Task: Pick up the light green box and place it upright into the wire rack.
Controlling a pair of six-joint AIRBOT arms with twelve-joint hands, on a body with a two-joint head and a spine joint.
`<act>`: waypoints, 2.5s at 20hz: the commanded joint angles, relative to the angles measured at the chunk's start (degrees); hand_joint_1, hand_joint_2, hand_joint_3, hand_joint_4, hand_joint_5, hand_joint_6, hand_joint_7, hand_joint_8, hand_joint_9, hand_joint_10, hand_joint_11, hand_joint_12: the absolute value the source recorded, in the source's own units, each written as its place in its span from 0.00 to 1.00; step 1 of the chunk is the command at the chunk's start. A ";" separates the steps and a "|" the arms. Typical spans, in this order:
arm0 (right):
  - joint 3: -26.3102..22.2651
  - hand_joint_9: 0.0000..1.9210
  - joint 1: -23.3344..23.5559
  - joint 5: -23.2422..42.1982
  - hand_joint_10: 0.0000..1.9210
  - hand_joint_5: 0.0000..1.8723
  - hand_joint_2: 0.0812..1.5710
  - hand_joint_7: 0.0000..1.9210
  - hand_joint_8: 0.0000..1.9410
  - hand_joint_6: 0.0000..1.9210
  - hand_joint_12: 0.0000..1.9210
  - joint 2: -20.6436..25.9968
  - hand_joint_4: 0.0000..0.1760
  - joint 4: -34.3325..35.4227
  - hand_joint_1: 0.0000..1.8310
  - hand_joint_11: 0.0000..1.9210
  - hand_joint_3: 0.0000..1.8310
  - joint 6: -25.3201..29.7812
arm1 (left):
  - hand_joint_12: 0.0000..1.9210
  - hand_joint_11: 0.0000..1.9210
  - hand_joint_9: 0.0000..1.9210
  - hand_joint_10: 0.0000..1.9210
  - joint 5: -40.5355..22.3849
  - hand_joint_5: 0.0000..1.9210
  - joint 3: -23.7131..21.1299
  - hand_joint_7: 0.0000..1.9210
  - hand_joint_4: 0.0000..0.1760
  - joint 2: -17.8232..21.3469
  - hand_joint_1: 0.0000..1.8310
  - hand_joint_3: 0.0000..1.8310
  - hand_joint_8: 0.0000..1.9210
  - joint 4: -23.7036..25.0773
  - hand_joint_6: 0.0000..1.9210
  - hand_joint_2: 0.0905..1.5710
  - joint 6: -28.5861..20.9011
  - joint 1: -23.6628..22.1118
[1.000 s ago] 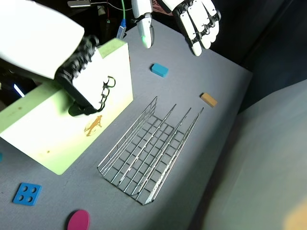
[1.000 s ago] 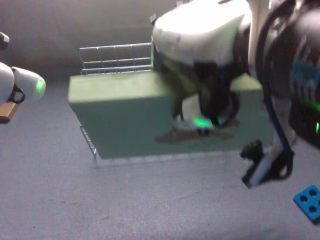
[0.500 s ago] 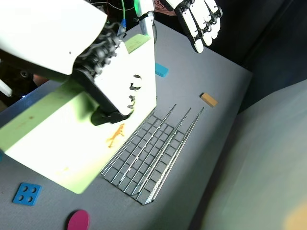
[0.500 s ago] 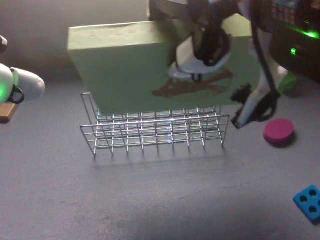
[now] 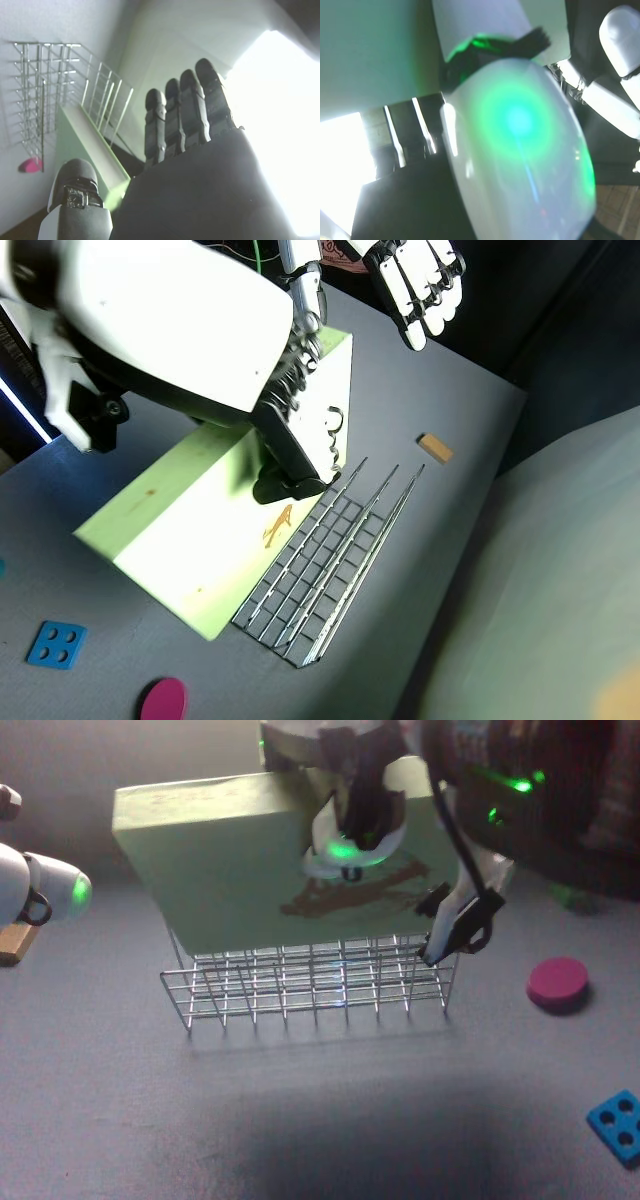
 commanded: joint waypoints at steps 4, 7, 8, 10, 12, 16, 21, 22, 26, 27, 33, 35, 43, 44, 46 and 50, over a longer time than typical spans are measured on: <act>1.67 0.44 0.16 2.56 0.63 0.48 0.70 0.53 0.60 0.47 0.81 -1.67 0.00 -4.84 0.69 0.38 0.00 0.68 | 0.24 0.00 0.07 0.00 -2.29 0.11 -0.01 0.10 0.10 0.18 0.00 0.00 0.00 4.77 0.00 0.73 0.35 -0.78; 2.85 0.44 -0.24 3.30 0.63 0.50 0.70 0.53 0.60 0.45 0.81 -3.02 0.00 -4.84 0.69 0.37 0.00 0.94 | 0.26 0.00 0.08 0.00 -2.22 0.12 0.04 0.10 0.03 0.18 0.00 0.00 0.00 4.77 0.00 0.73 0.35 -0.79; 2.93 0.44 -0.26 3.48 0.63 0.50 0.70 0.53 0.60 0.44 0.80 -3.23 0.00 -4.84 0.69 0.37 0.00 0.94 | 0.27 0.00 0.09 0.00 -2.22 0.13 0.04 0.10 0.00 0.18 0.00 0.00 0.00 4.77 0.01 0.73 0.35 -0.78; 3.30 0.43 -0.44 3.85 0.63 0.48 0.70 0.53 0.60 0.48 0.79 -3.71 0.00 -4.84 0.68 0.37 0.00 1.43 | 0.31 0.00 0.10 0.01 -2.22 0.14 0.03 0.12 0.00 0.18 0.01 0.00 0.00 4.77 0.01 0.73 0.36 -0.78; 4.23 0.42 -0.98 4.06 0.62 0.47 0.71 0.52 0.61 0.50 0.79 -4.47 0.00 -4.84 0.68 0.38 0.00 1.87 | 0.33 0.00 0.11 0.01 -2.21 0.15 0.03 0.13 0.00 0.18 0.02 0.00 0.00 4.77 0.00 0.74 0.37 -0.79; 6.09 0.38 -1.97 4.89 0.78 0.45 0.73 0.49 0.61 0.50 0.82 -5.75 0.00 -4.81 0.74 0.36 0.00 2.89 | 0.31 0.00 0.10 0.00 -0.63 0.14 -0.08 0.12 0.00 0.17 0.02 0.00 0.00 4.78 0.00 0.73 1.18 -0.92; 8.16 0.39 -3.39 5.36 0.78 0.43 0.74 0.48 0.61 0.51 0.82 -6.54 0.00 -4.78 0.74 0.37 0.00 3.86 | 0.25 0.00 0.07 0.00 1.05 0.12 -0.01 0.09 0.00 0.18 0.00 0.00 0.00 4.78 0.00 0.72 2.19 -0.98; 8.60 0.39 -3.78 5.50 0.78 0.43 0.74 0.48 0.61 0.51 0.82 -6.67 0.00 -4.65 0.74 0.37 0.00 3.88 | 0.25 0.00 0.07 0.00 1.36 0.12 0.09 0.09 0.00 0.19 0.00 0.00 0.00 4.78 0.00 0.72 2.19 -1.01; 10.60 0.38 -4.90 5.86 0.78 0.44 0.74 0.48 0.61 0.51 0.81 -7.56 0.00 -3.33 0.74 0.37 0.00 3.92 | 0.27 0.00 0.07 0.01 1.36 0.10 0.36 0.08 0.00 0.22 0.00 0.00 0.00 4.81 0.00 0.73 2.61 -1.39; 11.18 0.38 -5.07 6.06 0.78 0.44 0.74 0.48 0.61 0.51 0.81 -7.81 0.00 -2.29 0.74 0.37 0.00 3.70 | 0.28 0.00 0.07 0.01 1.36 0.11 0.35 0.08 0.00 0.22 0.00 0.00 0.01 4.81 0.00 0.73 2.61 -1.51; 13.31 0.45 -6.63 6.77 0.63 0.49 0.70 0.53 0.60 0.46 0.79 -9.11 0.00 0.04 0.69 0.38 0.00 1.01 | 0.30 0.00 0.09 0.00 1.81 0.14 0.35 0.11 0.00 0.24 0.00 0.00 0.00 4.81 0.00 0.74 2.61 -1.55; 14.17 0.45 -7.18 6.82 0.63 0.49 0.70 0.53 0.60 0.46 0.79 -9.78 0.00 0.01 0.69 0.38 0.00 1.13 | 0.33 0.00 0.11 0.00 1.81 0.15 0.34 0.12 0.00 0.24 0.00 0.00 0.00 4.81 0.00 0.74 2.61 -1.56; 17.15 0.39 -9.77 6.84 0.78 0.44 0.73 0.49 0.60 0.49 0.80 -12.40 0.00 -2.67 0.74 0.37 0.00 1.20 | 0.27 0.00 0.08 0.00 1.42 0.12 0.04 0.09 0.00 0.22 0.01 0.00 0.00 4.81 0.01 0.74 2.61 -1.76; 17.50 0.39 -10.06 6.81 0.78 0.44 0.73 0.49 0.60 0.50 0.80 -12.70 0.00 -2.74 0.74 0.37 0.00 1.20 | 0.27 0.00 0.08 0.00 1.32 0.13 -0.04 0.10 0.00 0.22 0.01 0.00 0.01 4.81 0.01 0.74 2.61 -1.76; 18.06 0.39 -10.30 6.80 0.79 0.43 0.73 0.49 0.60 0.51 0.80 -13.03 0.00 -2.73 0.74 0.37 0.00 1.34 | 0.27 0.00 0.08 0.00 0.35 0.13 -0.07 0.10 0.00 0.20 0.02 0.00 0.00 4.80 0.01 0.74 2.61 -1.91; 18.19 0.41 -10.48 6.76 0.75 0.45 0.72 0.50 0.59 0.49 0.79 -13.11 0.00 -2.72 0.73 0.38 0.00 1.39 | 0.28 0.00 0.09 0.00 -0.10 0.13 -0.39 0.10 0.00 -0.14 0.03 0.00 0.00 4.00 0.00 0.73 2.61 -2.06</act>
